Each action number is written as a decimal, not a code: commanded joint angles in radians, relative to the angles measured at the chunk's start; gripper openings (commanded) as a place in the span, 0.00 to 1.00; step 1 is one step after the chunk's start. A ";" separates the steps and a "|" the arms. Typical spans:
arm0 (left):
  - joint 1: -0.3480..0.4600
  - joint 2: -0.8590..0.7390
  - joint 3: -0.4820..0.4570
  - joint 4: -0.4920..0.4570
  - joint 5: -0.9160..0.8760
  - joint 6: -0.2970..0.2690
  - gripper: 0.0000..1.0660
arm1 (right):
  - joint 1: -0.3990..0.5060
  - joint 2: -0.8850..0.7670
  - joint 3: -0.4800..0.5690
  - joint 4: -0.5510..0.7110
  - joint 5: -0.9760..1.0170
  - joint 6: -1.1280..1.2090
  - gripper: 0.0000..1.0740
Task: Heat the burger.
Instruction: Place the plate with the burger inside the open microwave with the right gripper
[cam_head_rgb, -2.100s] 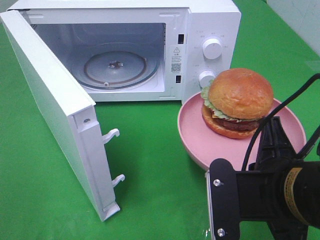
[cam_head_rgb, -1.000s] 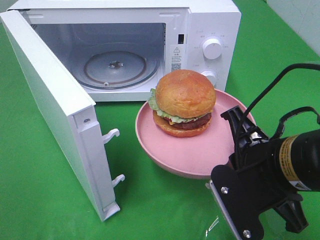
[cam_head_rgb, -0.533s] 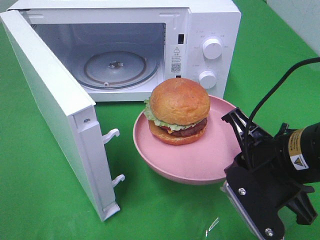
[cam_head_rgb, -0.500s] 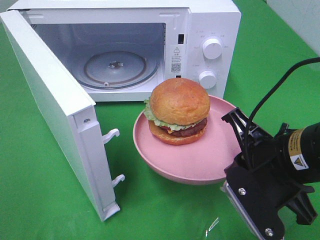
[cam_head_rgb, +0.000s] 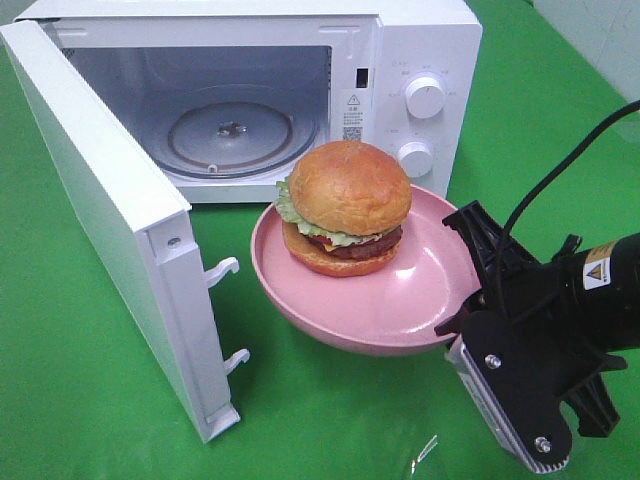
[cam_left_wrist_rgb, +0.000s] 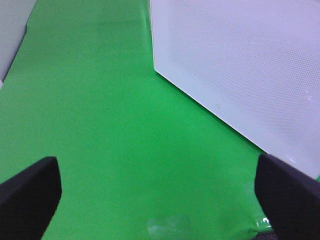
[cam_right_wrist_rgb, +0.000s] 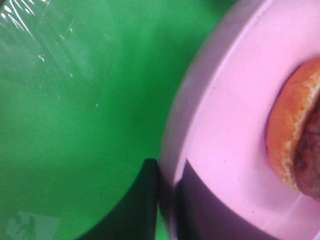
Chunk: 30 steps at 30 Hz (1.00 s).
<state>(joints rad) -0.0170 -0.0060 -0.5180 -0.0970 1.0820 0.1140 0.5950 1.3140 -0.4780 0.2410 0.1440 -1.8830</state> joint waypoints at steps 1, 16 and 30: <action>0.000 -0.017 0.002 -0.005 -0.011 -0.003 0.92 | -0.003 -0.008 -0.010 -0.057 -0.079 0.017 0.00; 0.000 -0.017 0.002 -0.005 -0.011 -0.003 0.92 | 0.001 0.103 -0.154 -0.232 -0.078 0.162 0.00; 0.000 -0.017 0.002 -0.005 -0.011 -0.003 0.92 | 0.048 0.223 -0.252 -0.232 -0.085 0.129 0.00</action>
<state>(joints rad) -0.0170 -0.0060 -0.5180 -0.0970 1.0820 0.1140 0.6390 1.5480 -0.7140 0.0070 0.1270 -1.7470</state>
